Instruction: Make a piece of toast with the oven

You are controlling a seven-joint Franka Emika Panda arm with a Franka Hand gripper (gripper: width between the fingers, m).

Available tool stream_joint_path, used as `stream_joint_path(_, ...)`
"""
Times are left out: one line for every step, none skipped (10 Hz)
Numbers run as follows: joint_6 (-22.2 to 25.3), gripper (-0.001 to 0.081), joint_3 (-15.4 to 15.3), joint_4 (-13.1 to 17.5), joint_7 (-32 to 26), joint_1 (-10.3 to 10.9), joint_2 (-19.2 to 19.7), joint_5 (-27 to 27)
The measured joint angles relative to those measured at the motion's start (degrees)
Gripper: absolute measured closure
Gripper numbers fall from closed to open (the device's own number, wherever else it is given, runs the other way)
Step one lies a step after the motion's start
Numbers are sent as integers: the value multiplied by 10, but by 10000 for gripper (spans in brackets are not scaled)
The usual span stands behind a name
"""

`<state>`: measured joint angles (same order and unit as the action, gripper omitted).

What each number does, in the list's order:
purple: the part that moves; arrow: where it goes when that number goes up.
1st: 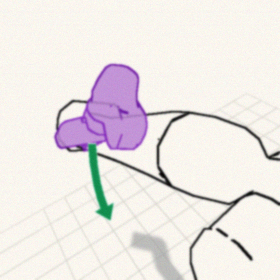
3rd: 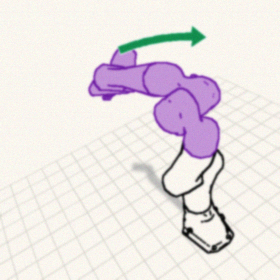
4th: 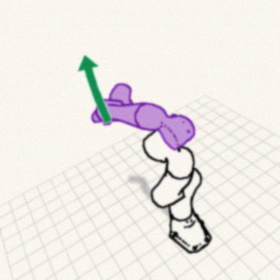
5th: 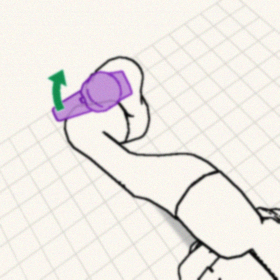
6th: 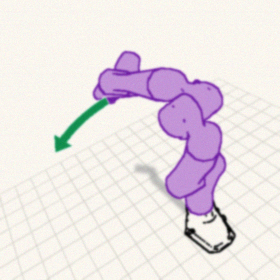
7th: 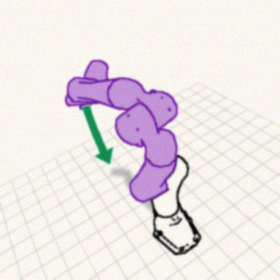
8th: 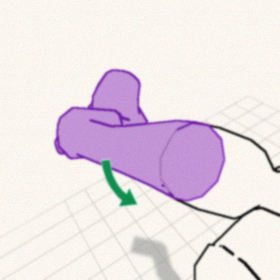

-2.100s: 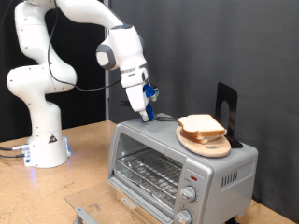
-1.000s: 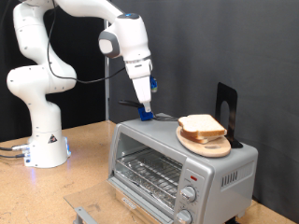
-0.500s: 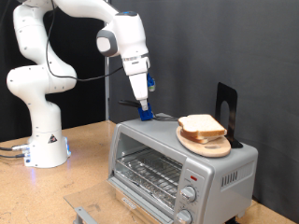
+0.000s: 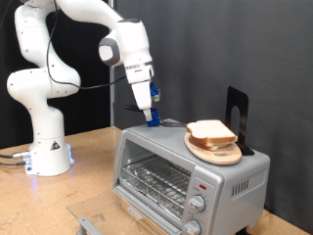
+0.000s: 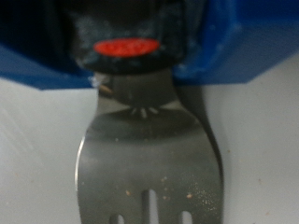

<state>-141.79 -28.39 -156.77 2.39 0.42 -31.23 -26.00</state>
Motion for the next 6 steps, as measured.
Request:
stream_joint_path(-2, -2, 0, 0, 0, 1, 1, -3)
stream_joint_path(-5, -2, 0, 0, -1, 2, 1, -9)
stream_joint_path(-5, -2, 0, 0, -2, 4, 2, -17)
stream_joint_path(-5, -2, 0, 0, -2, 5, 4, -22)
stream_joint_path(-5, -2, 0, 0, -2, 6, 8, -25)
stream_joint_path(-4, -2, 0, 0, -2, 6, 12, -27)
